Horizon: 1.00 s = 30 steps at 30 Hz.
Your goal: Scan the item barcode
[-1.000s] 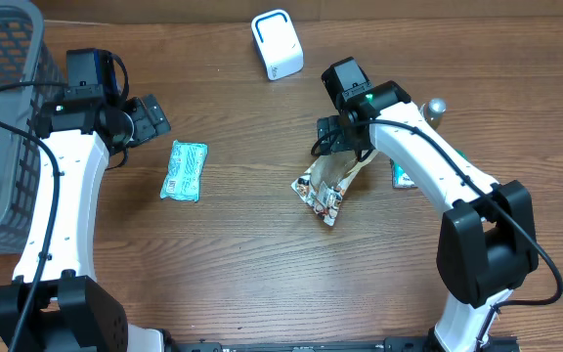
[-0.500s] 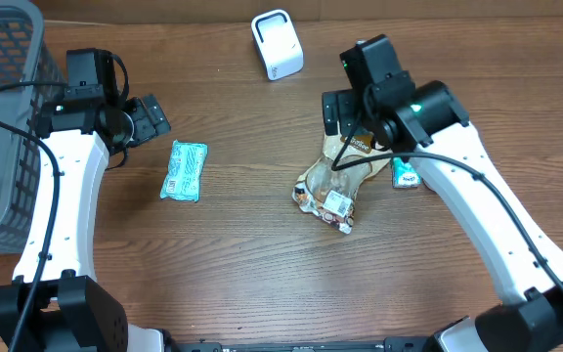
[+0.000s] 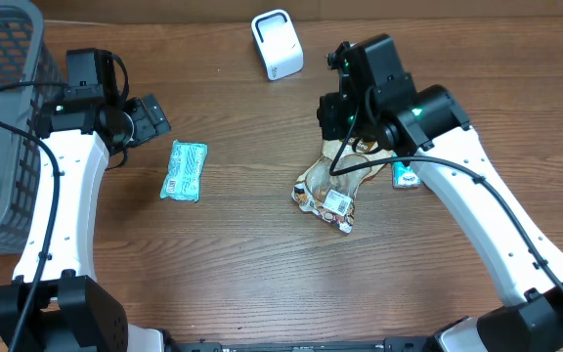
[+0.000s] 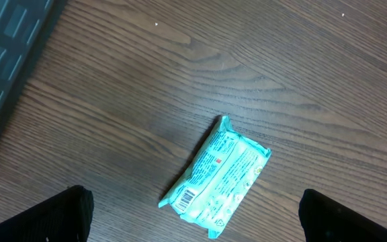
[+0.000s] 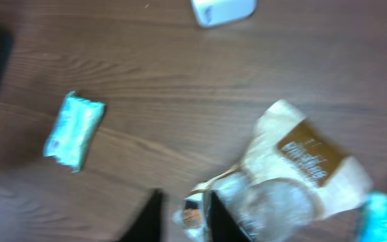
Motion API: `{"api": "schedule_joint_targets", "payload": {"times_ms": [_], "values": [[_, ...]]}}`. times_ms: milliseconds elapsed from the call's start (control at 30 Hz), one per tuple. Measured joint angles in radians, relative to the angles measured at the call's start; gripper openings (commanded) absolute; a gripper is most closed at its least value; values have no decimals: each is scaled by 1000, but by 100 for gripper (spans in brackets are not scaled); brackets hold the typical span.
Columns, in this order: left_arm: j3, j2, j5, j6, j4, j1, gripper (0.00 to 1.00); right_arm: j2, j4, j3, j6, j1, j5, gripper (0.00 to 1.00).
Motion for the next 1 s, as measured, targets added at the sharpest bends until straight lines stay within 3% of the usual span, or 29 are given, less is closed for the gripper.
{"api": "schedule_joint_targets", "payload": {"times_ms": [467,633,767,1000], "values": [[0,0,0,0,0,0,99,91,351,-393,170,0,-67,9],[0,0,0,0,0,0,99,167,332,-430,195,-1,-66,9],[0,0,0,0,0,0,100,169,305,-430,200,-6,-60,20],[0,1,0,0,0,0,99,169,239,-430,201,-22,10,25]]}}
